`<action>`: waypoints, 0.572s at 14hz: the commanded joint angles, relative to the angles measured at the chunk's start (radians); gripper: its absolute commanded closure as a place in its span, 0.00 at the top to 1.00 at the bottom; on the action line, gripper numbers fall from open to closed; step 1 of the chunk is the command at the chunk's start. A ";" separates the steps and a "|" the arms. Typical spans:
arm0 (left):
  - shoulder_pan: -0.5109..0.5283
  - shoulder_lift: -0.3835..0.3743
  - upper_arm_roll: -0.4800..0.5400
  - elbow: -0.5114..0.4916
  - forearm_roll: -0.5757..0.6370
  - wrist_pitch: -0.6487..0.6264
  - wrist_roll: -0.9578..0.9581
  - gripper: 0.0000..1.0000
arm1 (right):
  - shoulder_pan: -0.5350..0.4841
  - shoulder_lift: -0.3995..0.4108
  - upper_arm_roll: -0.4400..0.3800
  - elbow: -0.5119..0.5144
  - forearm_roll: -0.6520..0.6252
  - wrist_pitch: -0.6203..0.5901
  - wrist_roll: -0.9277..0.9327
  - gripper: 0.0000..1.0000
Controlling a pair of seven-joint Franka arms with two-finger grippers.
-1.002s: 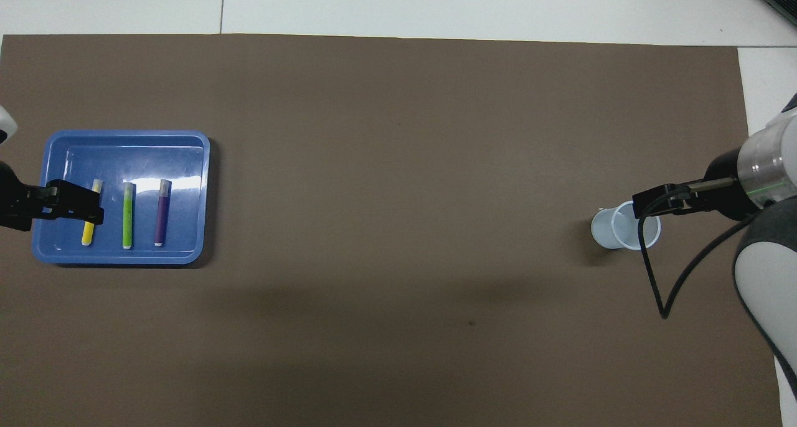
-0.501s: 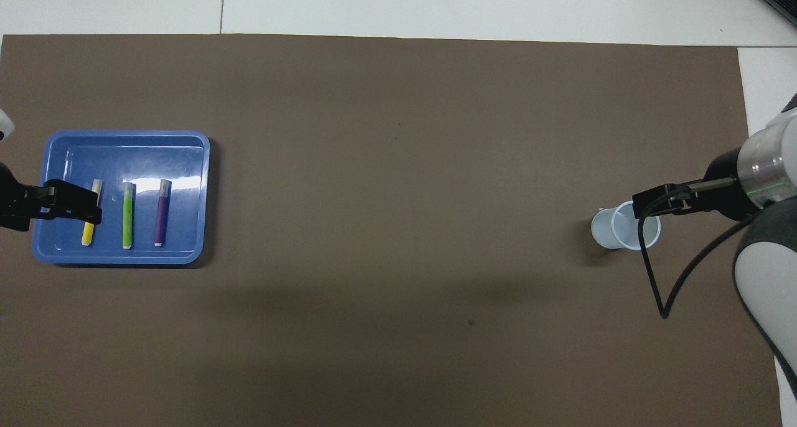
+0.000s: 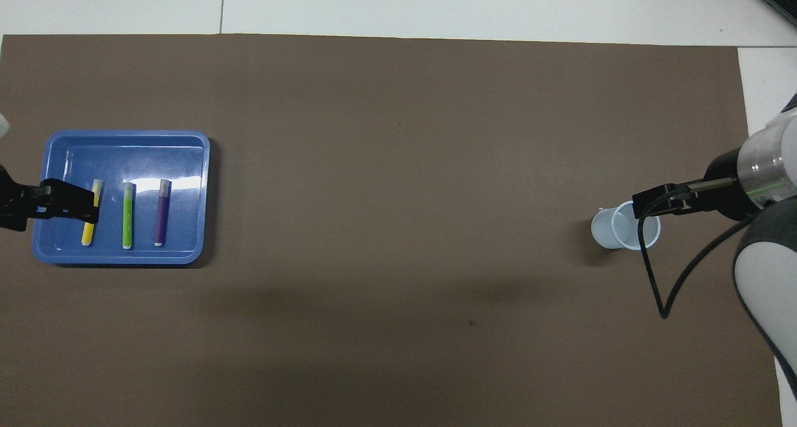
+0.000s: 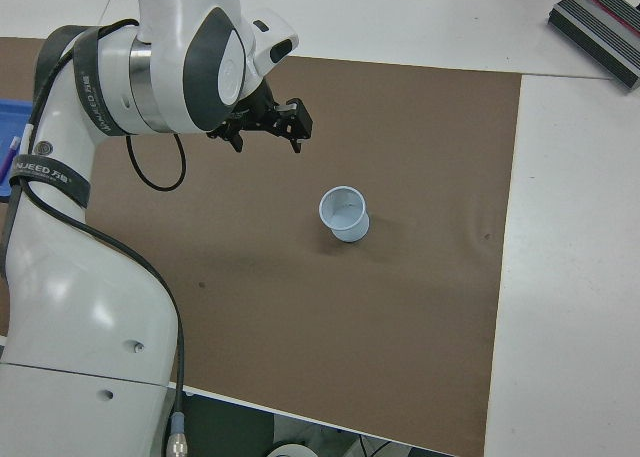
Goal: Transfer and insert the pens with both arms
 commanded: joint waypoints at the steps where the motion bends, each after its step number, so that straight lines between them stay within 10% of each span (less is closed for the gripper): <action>1: -0.007 -0.026 0.000 -0.024 -0.012 0.020 -0.008 1.00 | -0.009 -0.004 0.000 0.000 0.016 0.006 -0.004 1.00; 8: 0.024 -0.030 0.003 -0.040 -0.030 0.044 -0.008 1.00 | -0.008 -0.004 0.000 0.000 0.016 0.006 -0.004 1.00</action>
